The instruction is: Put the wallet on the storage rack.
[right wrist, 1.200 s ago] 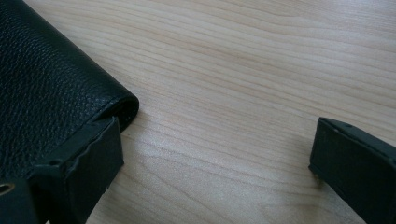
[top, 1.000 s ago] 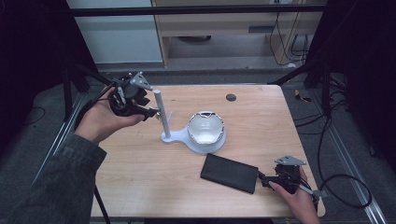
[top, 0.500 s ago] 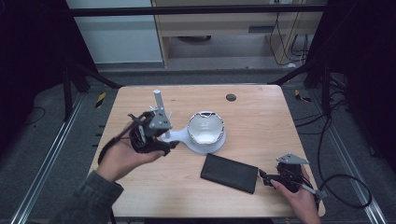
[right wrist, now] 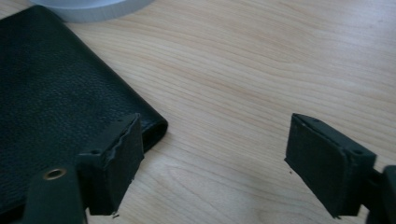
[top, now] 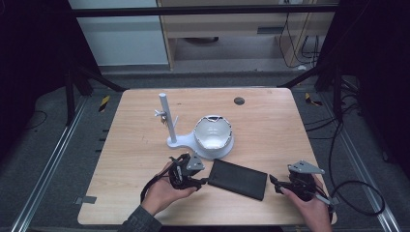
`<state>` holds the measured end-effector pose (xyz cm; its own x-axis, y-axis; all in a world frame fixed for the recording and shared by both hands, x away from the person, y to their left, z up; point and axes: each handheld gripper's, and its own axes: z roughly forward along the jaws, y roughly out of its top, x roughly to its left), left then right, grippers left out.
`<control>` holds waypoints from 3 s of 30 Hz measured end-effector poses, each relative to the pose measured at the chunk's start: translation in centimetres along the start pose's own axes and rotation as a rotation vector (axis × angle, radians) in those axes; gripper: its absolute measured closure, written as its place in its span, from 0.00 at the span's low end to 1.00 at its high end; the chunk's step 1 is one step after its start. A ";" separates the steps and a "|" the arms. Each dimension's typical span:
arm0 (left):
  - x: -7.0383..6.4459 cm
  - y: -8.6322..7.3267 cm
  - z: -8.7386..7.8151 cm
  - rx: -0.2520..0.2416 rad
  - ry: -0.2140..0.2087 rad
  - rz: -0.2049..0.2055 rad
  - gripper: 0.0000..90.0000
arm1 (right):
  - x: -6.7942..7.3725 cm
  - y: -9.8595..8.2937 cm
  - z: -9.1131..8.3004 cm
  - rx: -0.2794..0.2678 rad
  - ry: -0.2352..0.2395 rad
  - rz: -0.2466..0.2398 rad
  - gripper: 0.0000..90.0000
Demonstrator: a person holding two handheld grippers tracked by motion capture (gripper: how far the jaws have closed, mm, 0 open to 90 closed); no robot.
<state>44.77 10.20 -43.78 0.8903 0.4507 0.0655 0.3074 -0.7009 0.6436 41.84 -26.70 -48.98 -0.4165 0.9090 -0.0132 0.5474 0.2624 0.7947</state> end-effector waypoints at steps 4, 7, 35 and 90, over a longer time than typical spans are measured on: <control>0.2 -0.6 0.6 0.005 0.001 -0.013 0.68 | 0.5 0.1 -0.2 -0.016 0.004 -0.019 0.29; 0.6 -1.6 1.1 0.000 -0.005 -0.045 0.74 | 0.8 0.3 -0.3 -0.028 0.009 -0.038 0.38; -0.2 -2.1 3.8 0.100 -0.013 0.004 0.97 | 1.1 0.3 -0.1 -0.027 0.048 -0.103 0.68; 0.3 -1.9 3.2 -0.015 -0.005 -0.072 0.96 | 9.5 1.7 2.8 0.023 0.179 -0.266 0.11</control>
<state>45.49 9.86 -47.44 0.8679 0.4964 0.0147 0.3654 -0.6583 0.6582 40.86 -16.75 -49.45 -0.6671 0.7369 -0.1096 0.4178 0.4919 0.7638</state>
